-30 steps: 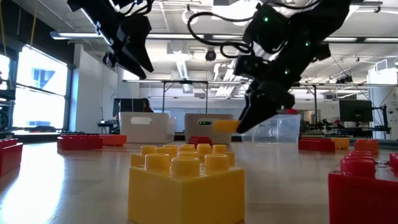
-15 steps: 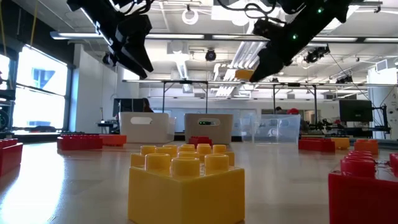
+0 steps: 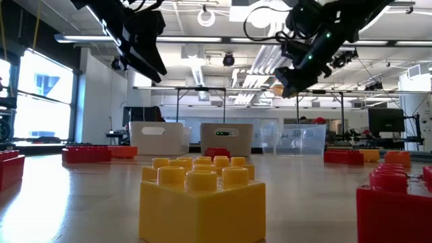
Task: Sort & place blocks by color
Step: Put the yellow game piece into the transparent bin
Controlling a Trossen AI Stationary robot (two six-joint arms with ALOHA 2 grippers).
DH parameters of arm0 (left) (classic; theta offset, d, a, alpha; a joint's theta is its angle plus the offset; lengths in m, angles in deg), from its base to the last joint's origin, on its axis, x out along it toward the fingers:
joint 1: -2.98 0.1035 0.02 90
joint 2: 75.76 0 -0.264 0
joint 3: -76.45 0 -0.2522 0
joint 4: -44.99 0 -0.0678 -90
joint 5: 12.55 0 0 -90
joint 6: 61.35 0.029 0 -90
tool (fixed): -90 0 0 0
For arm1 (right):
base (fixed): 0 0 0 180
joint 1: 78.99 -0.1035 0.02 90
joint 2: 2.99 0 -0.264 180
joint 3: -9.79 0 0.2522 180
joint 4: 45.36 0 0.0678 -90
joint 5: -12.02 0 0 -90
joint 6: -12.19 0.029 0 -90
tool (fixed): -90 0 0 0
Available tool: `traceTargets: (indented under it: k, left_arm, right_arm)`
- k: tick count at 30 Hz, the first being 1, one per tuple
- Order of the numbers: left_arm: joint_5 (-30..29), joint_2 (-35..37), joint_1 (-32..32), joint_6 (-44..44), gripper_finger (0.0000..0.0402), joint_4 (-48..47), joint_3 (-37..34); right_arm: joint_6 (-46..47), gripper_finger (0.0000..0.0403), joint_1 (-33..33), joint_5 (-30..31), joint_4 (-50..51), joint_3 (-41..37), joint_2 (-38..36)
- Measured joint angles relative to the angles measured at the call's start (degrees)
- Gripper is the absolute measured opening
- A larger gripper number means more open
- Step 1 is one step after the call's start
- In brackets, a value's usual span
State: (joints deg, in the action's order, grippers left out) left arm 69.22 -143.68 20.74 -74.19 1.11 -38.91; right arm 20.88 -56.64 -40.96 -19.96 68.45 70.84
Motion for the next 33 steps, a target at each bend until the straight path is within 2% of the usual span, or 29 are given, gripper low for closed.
traceTargets:
  k: [12, 21, 25, 29, 33]
  left_arm:
    - [-0.1, 0.0, -2.2, 0.5, 0.0237, 0.0, 0.0]
    - [0.1, 0.0, -5.5, 1.5, 0.0237, -0.1, 0.0]
    - [1.4, 0.0, -7.7, 2.5, 0.0237, -0.2, 0.0]
    - [5.5, 0.0, -10.2, 4.0, 0.0237, -0.3, 0.0]
    - [8.0, 0.0, -13.1, 6.2, 0.0237, -0.3, 0.0]
  right_arm:
    - [8.0, 0.0113, 7.7, -14.6, 2.6, 0.0, 7.6]
    - [9.3, 0.0114, 9.1, -18.4, 2.9, 0.0, 12.0]
    - [9.3, 0.0148, 9.2, -18.9, 3.6, 0.0, 12.4]
    - [9.0, 0.0192, 9.1, -18.6, 3.6, 0.0, 12.3]
    - [9.4, 0.0215, 9.1, -19.6, 3.6, 0.0, 12.2]
